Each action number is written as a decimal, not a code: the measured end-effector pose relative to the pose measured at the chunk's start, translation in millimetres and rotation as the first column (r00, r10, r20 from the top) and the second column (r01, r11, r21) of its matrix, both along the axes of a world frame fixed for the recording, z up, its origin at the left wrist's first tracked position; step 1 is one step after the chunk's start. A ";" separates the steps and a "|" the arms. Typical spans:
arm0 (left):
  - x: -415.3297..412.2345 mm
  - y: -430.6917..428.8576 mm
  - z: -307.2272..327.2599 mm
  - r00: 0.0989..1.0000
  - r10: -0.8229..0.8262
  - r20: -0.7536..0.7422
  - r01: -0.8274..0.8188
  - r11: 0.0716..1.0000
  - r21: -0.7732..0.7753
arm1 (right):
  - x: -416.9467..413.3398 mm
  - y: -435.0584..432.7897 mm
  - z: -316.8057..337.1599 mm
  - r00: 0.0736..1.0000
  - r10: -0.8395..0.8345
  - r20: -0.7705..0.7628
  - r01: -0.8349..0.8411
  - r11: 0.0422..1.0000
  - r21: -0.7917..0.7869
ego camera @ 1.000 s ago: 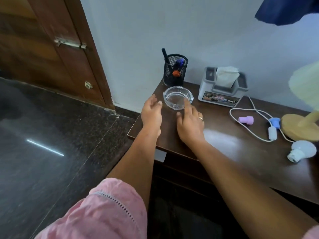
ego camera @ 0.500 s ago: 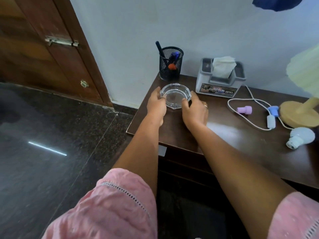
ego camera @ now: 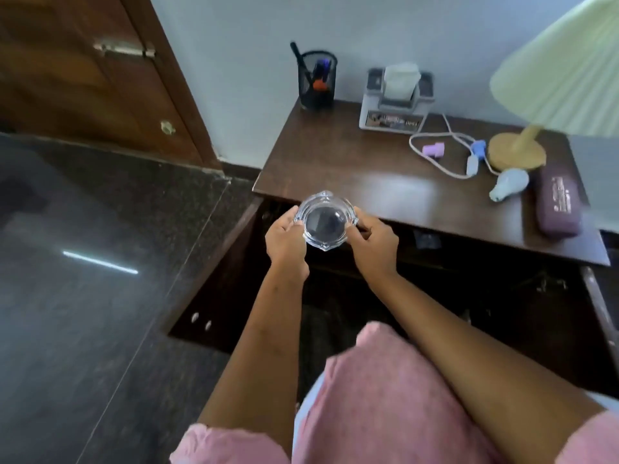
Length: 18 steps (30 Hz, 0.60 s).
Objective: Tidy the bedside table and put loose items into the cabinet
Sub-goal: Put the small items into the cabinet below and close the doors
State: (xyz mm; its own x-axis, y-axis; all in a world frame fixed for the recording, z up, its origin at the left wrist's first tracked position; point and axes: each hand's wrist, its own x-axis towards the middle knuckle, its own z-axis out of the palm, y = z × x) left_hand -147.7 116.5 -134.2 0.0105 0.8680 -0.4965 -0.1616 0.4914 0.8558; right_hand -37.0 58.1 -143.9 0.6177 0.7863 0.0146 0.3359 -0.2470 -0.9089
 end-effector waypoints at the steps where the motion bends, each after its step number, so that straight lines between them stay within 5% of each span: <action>1: -2.8 -9.1 -4.3 1.000 0.006 0.001 -0.006 1.000 -0.021 | 1.3 -6.4 -4.1 1.000 0.025 -0.015 -0.026 0.999 -0.036; 4: -3.0 -28.7 -18.1 0.999 0.019 0.028 -0.017 0.997 -0.080 | 11.4 -16.9 -21.3 0.996 0.063 -0.058 -0.072 0.981 -0.182; 11: 24.4 -17.9 -61.0 0.998 -0.045 -0.044 0.037 0.984 -0.176 | 27.7 -21.3 -68.1 0.917 -0.118 -0.381 0.026 0.971 -0.236; 18: 58.3 23.1 -102.8 0.993 0.111 -0.037 -0.117 0.946 -0.301 | 62.2 27.6 -114.4 0.867 -0.255 -0.429 0.103 0.932 -0.347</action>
State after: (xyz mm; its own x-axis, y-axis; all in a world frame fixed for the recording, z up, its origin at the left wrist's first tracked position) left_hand -89.4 139.5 -237.0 -0.0921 0.6719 -0.7349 -0.2166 0.7069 0.6734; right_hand 25.2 85.7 -258.3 0.6234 0.5788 -0.5257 -0.1781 -0.5496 -0.8162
